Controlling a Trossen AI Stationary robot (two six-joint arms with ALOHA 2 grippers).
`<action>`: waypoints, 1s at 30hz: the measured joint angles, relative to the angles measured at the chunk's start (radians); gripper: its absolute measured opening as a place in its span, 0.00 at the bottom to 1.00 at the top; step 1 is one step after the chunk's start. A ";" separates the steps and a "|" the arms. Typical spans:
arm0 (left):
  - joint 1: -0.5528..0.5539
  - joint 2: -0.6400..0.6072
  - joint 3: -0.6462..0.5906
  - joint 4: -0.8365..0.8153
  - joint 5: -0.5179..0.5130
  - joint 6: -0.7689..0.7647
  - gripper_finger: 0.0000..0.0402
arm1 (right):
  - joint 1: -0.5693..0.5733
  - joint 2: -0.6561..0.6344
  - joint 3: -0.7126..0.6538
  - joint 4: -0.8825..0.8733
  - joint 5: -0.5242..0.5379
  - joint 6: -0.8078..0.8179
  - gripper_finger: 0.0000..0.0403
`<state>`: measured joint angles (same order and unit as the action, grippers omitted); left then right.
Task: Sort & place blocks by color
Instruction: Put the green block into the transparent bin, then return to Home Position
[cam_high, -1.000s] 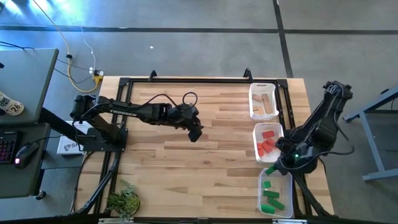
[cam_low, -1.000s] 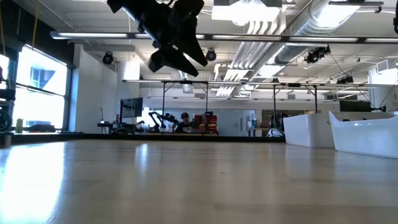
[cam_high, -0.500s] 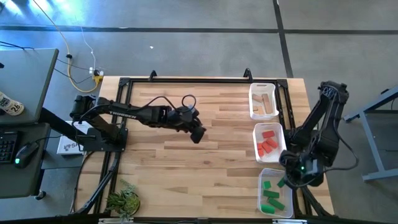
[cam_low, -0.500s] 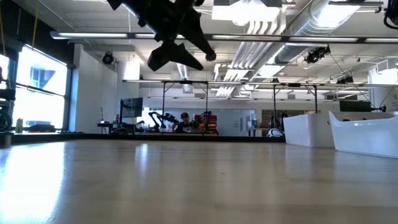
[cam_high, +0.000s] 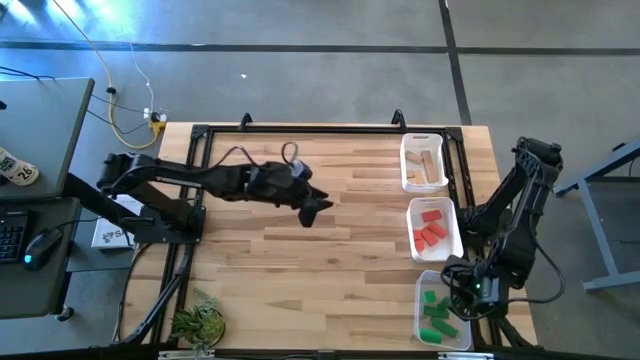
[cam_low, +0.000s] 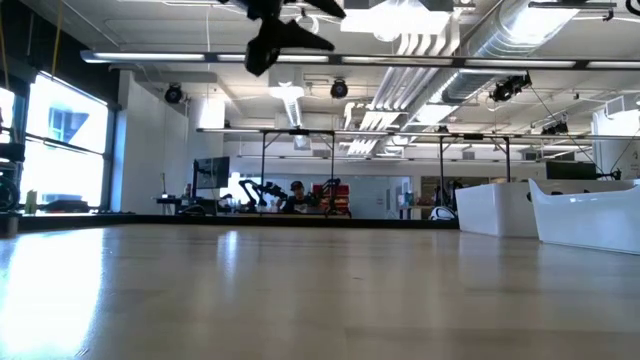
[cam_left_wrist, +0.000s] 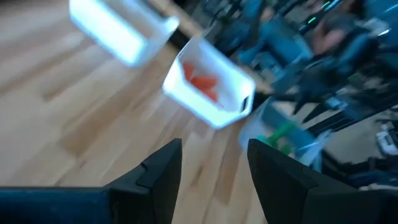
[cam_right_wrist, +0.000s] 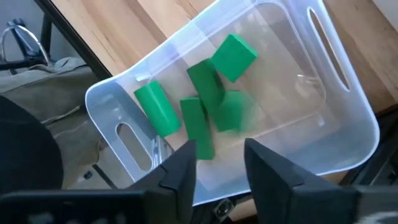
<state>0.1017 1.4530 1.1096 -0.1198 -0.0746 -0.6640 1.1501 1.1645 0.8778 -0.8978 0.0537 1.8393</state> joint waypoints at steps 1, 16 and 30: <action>0.000 -0.016 0.000 0.007 -0.002 0.011 0.42 | 0.000 0.000 0.000 0.001 0.004 0.005 0.30; -0.037 -0.336 0.001 -0.239 -0.080 0.171 0.42 | -0.071 -0.141 0.000 -0.003 0.182 0.065 0.43; -0.283 -0.626 -0.200 -0.432 -0.400 0.162 0.42 | -0.261 -0.278 0.000 0.003 0.809 -0.225 0.43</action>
<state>-0.1818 0.8272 0.9099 -0.5518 -0.4744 -0.5018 0.8896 0.8864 0.8777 -0.8951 0.8623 1.6140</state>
